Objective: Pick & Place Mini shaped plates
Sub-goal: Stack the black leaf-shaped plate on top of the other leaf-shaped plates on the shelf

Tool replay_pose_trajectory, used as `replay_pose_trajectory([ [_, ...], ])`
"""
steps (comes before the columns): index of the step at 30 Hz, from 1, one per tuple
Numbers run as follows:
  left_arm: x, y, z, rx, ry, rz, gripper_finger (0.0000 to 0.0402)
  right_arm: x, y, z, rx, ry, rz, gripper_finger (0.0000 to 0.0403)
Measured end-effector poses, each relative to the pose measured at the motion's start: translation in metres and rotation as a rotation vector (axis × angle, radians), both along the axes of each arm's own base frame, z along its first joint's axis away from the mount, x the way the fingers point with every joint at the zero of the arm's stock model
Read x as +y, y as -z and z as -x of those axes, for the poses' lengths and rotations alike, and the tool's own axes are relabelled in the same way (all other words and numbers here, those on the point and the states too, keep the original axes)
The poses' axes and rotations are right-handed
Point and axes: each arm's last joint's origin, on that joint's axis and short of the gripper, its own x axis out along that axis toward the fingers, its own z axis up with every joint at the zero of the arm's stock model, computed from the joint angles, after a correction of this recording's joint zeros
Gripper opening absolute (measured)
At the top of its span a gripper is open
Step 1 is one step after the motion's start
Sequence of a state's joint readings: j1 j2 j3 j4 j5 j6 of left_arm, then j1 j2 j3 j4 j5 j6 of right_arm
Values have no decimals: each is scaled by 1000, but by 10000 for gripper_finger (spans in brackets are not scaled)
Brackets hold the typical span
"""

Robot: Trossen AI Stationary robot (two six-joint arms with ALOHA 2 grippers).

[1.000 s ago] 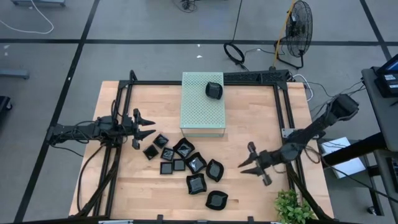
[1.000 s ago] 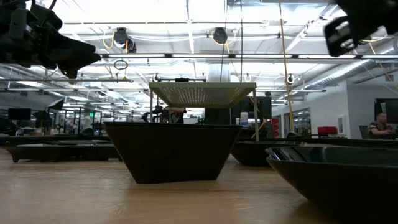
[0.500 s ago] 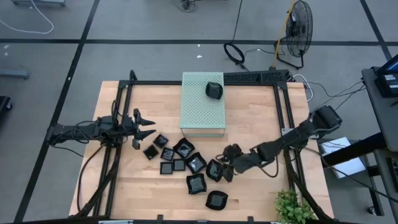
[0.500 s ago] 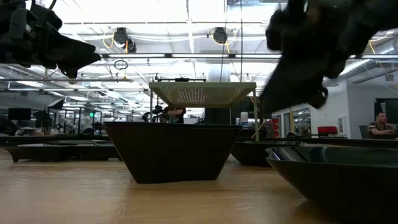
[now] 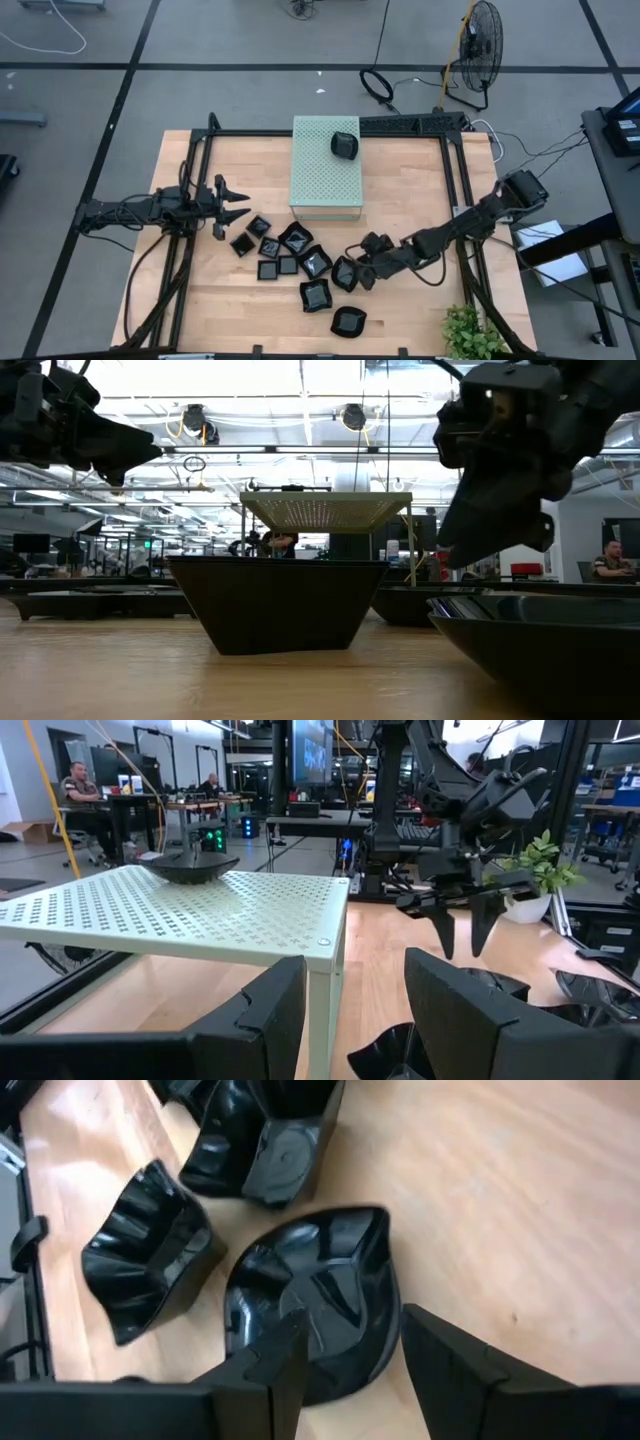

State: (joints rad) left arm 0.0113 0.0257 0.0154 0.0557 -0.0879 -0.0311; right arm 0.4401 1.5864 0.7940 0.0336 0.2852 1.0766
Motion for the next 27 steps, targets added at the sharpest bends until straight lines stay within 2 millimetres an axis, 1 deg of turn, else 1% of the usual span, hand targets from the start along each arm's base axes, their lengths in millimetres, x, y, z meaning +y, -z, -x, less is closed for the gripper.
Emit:
replay_pose_trajectory([
  [6, 0, 0, 0, 1, 0, 0, 175, 7, 1, 4, 15, 7, -22, 148],
  [15, 0, 0, 0, 1, 0, 0, 175, 11, 28, 1, 89, 12, 1, 148],
  [23, 0, 0, 0, 1, 0, 0, 175, 11, 22, 0, 60, -7, 4, 148],
  [27, 0, 0, 0, 1, 0, 0, 175, 11, 23, 0, 65, -8, 6, 148],
])
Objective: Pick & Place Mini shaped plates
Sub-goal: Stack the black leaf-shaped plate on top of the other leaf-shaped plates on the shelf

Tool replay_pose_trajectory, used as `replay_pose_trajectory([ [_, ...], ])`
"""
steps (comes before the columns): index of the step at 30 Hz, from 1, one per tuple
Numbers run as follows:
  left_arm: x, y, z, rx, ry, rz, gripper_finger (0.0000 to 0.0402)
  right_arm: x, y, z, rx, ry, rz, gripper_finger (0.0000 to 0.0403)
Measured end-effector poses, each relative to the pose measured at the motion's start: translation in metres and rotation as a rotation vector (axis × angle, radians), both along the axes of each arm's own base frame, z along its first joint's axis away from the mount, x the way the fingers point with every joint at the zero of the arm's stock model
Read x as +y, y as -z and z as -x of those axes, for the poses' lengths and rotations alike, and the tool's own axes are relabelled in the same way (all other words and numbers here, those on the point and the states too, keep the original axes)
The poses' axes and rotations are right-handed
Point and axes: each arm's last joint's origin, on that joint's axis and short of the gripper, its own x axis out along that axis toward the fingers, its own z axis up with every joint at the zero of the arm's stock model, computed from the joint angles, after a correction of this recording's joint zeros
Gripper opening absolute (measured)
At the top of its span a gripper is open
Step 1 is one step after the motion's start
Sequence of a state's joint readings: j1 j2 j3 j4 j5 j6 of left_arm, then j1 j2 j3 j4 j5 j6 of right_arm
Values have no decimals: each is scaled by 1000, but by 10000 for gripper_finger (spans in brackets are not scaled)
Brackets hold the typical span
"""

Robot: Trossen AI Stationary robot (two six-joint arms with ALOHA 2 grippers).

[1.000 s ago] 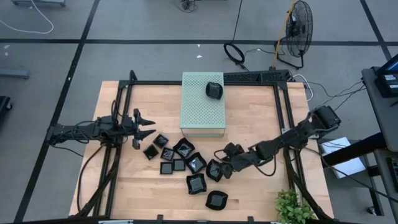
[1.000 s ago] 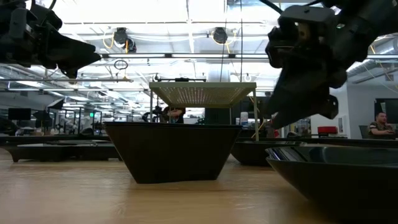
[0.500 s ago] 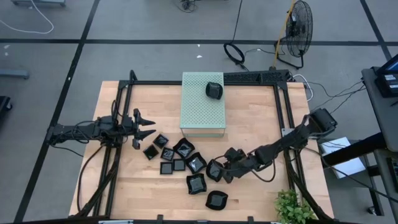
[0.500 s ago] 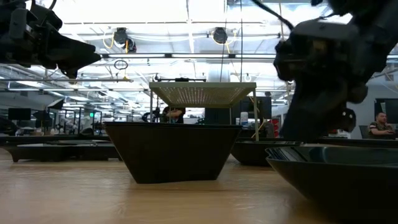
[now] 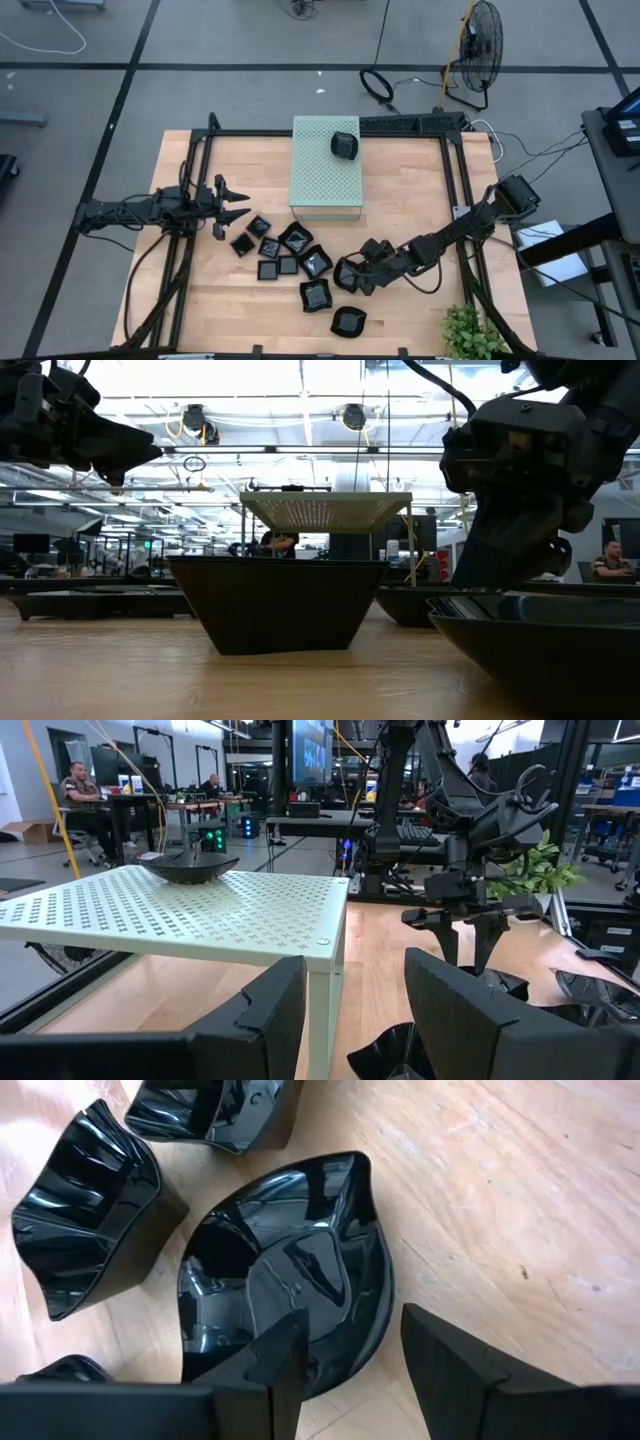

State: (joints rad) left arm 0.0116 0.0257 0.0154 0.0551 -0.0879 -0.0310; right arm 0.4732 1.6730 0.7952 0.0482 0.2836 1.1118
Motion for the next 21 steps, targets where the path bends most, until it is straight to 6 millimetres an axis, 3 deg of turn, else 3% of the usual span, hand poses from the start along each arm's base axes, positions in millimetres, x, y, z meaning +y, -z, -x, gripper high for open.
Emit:
replay_pose_trajectory([
  [8, 0, 0, 0, 0, 0, 0, 175, 0, 0, 0, 1, -1, 1, 141],
  [21, 0, 0, 0, 0, 0, 0, 175, 0, 1, 1, 9, -1, 7, 72],
])
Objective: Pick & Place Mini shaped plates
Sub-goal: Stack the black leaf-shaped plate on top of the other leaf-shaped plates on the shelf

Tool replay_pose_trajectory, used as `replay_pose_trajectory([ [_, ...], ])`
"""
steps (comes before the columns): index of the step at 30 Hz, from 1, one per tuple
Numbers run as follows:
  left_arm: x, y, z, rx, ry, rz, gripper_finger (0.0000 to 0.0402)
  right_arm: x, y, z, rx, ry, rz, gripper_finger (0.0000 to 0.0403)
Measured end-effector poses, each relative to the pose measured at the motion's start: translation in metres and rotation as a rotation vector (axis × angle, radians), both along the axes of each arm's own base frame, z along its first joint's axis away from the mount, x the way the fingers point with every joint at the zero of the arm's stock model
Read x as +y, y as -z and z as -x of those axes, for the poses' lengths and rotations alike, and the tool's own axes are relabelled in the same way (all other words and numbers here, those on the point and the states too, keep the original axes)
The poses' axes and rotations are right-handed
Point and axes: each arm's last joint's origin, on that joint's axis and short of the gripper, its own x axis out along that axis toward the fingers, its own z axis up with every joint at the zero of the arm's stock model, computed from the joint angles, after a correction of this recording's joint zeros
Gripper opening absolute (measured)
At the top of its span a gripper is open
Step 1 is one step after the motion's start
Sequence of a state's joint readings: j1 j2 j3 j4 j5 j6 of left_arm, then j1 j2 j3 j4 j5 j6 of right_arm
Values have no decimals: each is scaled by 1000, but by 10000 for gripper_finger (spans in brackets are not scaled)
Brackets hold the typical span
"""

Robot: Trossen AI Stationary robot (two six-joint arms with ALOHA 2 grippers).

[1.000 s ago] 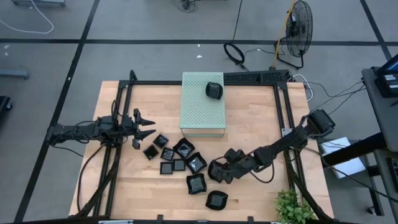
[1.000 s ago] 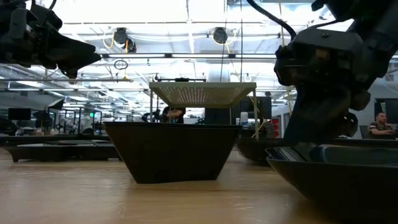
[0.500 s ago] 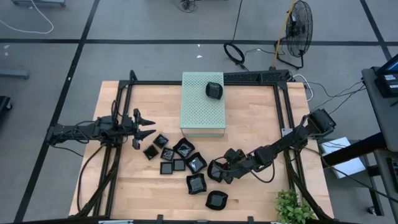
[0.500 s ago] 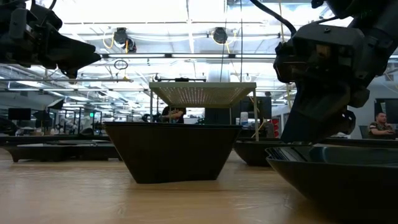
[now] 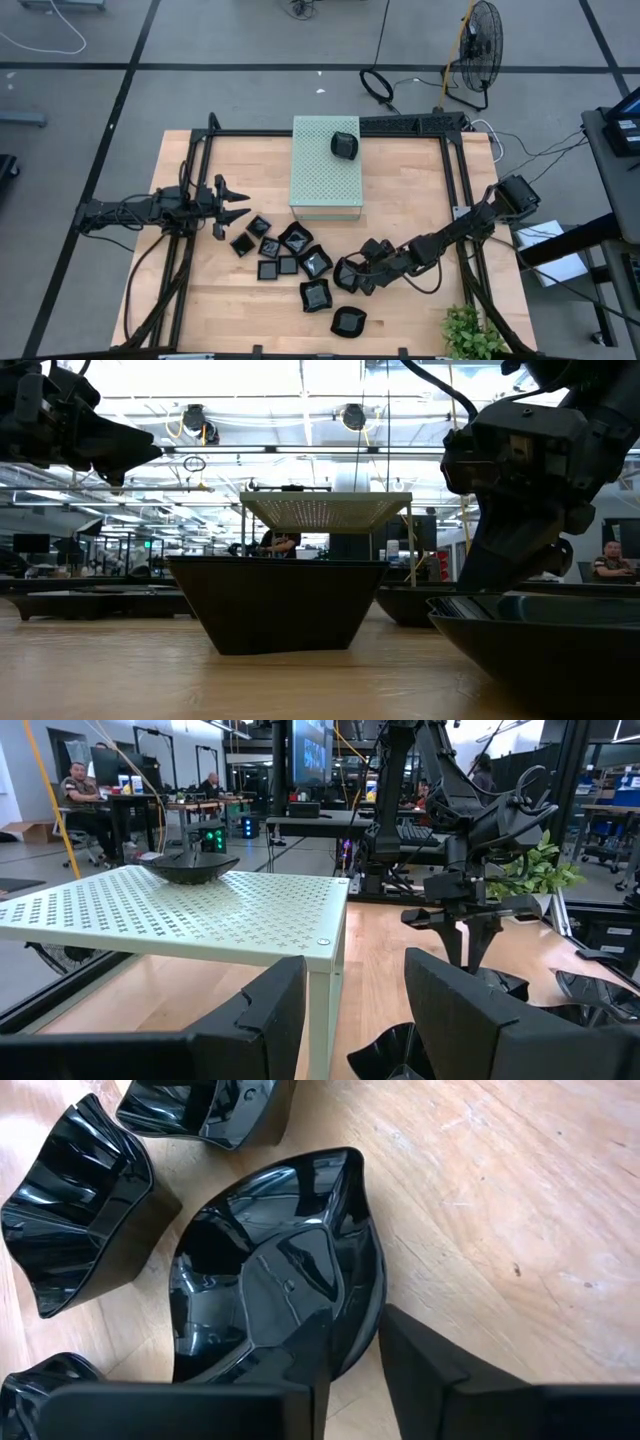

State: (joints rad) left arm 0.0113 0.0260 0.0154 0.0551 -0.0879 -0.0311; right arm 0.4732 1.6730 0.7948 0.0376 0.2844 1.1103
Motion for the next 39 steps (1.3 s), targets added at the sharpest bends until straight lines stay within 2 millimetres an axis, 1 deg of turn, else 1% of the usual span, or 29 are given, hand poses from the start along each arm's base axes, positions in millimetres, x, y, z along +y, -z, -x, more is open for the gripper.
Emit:
replay_pose_trajectory([
  [10, 0, 0, 0, 0, 0, 0, 175, 0, 0, 0, 0, -21, 19, 30],
  [16, 0, 0, 0, 0, 0, 0, 175, 0, 0, 0, -3, -63, 55, 6],
  [23, 0, 0, 0, 0, 0, 0, 175, -5, -2, -2, -9, -77, 78, 3],
  [28, 0, 0, 0, 0, -1, 0, 175, -10, -14, -5, -66, -104, 97, 1],
  [34, 0, 0, 0, 0, 0, 0, 175, -14, -39, -11, -231, -160, 129, 1],
  [39, 0, 0, 0, 0, -1, 0, 175, -25, -58, -20, -375, -174, 172, 1],
])
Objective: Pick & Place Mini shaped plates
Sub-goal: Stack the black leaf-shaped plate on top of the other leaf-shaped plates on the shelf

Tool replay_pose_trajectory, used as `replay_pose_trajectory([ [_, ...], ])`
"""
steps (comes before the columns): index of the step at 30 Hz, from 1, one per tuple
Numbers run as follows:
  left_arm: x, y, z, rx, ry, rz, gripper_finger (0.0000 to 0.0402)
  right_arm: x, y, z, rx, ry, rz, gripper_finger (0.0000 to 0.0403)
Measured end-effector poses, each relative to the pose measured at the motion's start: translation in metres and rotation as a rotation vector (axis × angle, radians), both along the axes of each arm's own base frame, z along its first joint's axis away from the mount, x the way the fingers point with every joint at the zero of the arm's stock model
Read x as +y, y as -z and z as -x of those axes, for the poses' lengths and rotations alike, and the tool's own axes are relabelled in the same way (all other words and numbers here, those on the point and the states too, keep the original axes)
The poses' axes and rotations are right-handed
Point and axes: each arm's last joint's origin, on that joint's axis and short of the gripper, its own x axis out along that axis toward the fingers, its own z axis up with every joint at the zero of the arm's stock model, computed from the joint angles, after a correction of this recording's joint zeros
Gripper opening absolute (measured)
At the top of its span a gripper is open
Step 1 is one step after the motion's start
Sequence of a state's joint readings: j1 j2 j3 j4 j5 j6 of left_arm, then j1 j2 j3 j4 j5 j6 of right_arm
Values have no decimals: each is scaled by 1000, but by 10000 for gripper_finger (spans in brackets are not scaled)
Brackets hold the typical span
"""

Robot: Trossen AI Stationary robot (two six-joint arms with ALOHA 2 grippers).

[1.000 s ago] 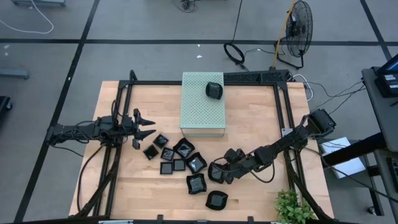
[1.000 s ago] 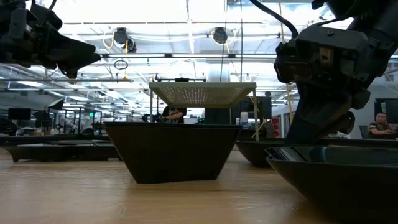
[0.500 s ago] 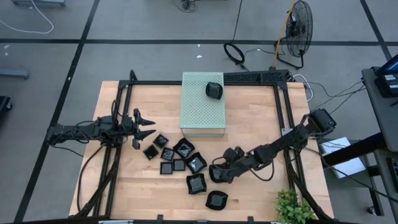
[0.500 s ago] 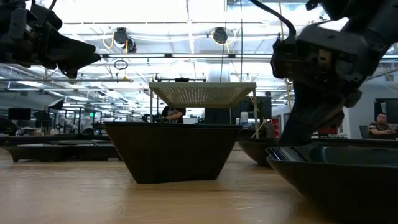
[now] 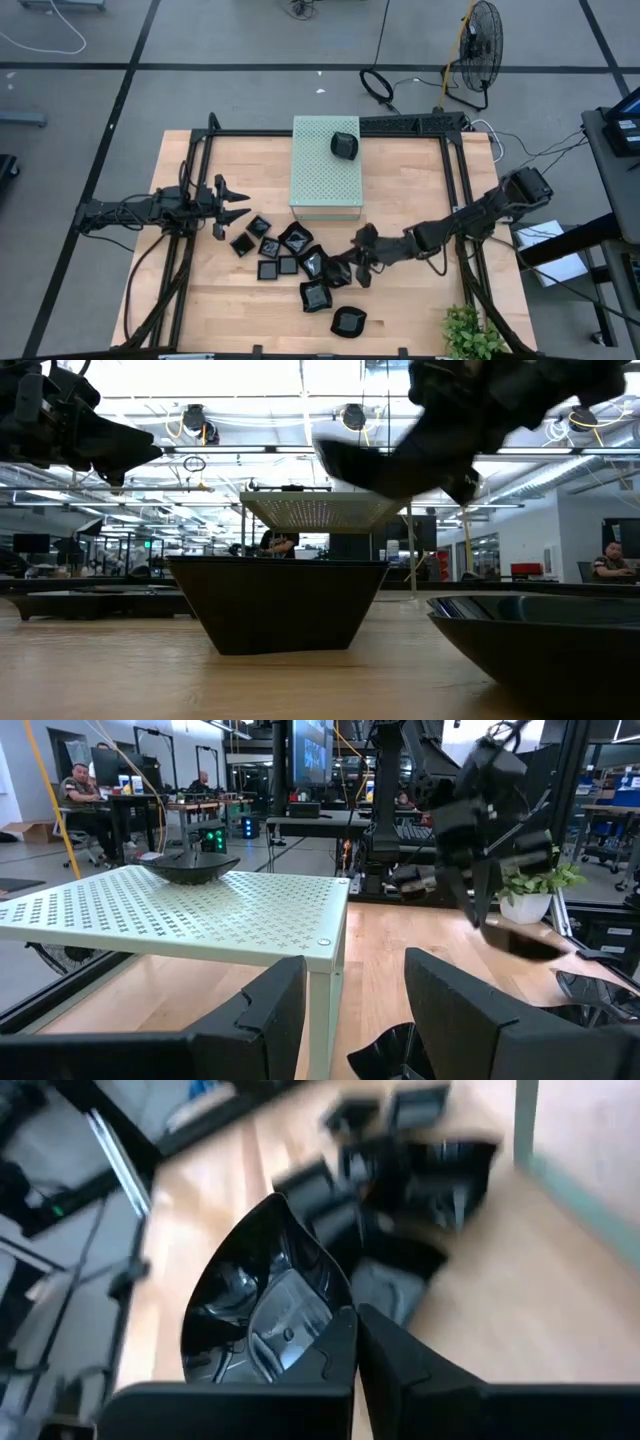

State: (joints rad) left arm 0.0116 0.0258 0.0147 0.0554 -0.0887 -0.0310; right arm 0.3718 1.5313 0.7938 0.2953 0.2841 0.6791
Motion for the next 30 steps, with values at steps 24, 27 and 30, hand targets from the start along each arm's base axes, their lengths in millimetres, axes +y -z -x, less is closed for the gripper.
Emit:
replay_pose_trajectory([
  [24, 0, 0, 0, 1, 0, 0, 175, -197, -114, -46, -108, 222, 72, 0],
  [27, 0, 0, 0, 1, 0, 0, 175, -222, -122, -38, -72, 301, 72, 0],
  [30, 0, 0, 0, 0, 0, 0, 175, -242, -116, -27, 7, 374, 52, 0],
])
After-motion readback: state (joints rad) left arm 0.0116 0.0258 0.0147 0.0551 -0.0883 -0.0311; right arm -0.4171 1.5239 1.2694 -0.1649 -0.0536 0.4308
